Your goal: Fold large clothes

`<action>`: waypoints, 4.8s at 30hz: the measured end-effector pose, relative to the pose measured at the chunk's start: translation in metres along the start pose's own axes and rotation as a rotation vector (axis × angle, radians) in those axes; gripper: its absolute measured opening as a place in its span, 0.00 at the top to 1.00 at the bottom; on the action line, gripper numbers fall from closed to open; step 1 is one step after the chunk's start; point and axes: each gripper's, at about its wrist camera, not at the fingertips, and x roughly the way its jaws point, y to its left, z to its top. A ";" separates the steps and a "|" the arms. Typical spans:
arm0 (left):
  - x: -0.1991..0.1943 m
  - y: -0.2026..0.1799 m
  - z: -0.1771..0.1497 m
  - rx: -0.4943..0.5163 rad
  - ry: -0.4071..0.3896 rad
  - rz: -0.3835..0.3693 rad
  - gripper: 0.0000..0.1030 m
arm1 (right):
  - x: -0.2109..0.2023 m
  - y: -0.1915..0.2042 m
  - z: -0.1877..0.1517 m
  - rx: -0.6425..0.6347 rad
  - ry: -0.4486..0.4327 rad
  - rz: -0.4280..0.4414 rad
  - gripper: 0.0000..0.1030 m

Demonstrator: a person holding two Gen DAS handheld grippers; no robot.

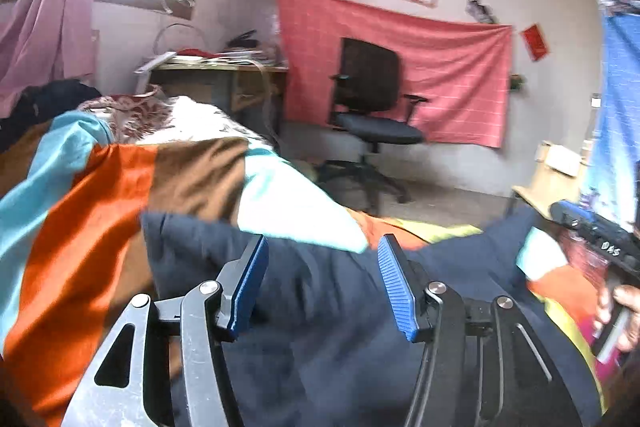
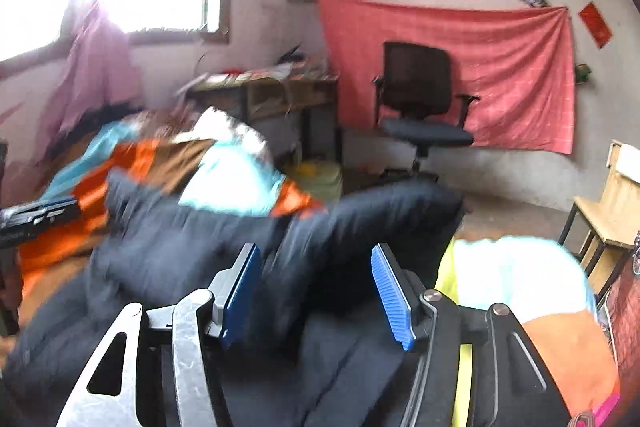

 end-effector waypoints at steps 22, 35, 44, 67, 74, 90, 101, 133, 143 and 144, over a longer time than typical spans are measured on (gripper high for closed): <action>0.090 0.071 -0.084 -0.182 0.106 0.100 0.50 | 0.152 -0.081 -0.058 0.313 0.208 -0.197 0.81; 0.031 0.017 -0.025 -0.081 0.092 -0.166 0.51 | 0.104 -0.043 -0.007 0.264 0.137 -0.073 0.53; 0.043 -0.019 -0.063 0.067 0.289 -0.294 0.51 | 0.107 0.022 -0.002 0.127 0.255 0.164 0.53; 0.069 -0.045 -0.130 0.214 0.163 -0.163 0.47 | 0.163 0.029 -0.082 0.049 0.295 0.073 0.53; 0.066 -0.044 -0.128 0.219 0.151 -0.161 0.47 | 0.165 0.030 -0.082 0.047 0.295 0.069 0.53; 0.029 -0.022 -0.103 0.074 0.231 -0.077 0.37 | 0.140 0.025 -0.065 0.104 0.272 0.045 0.33; -0.018 -0.034 -0.091 0.025 0.176 -0.029 0.16 | 0.095 0.038 -0.042 0.064 0.230 0.078 0.16; -0.204 -0.090 -0.129 0.076 -0.014 0.013 0.05 | -0.116 0.064 -0.062 0.047 0.100 0.103 0.00; -0.243 -0.109 -0.158 0.124 0.001 0.027 0.05 | -0.172 0.081 -0.087 -0.045 0.087 0.134 0.00; -0.246 -0.111 -0.161 0.129 0.002 0.026 0.05 | -0.176 0.083 -0.089 -0.051 0.090 0.140 0.00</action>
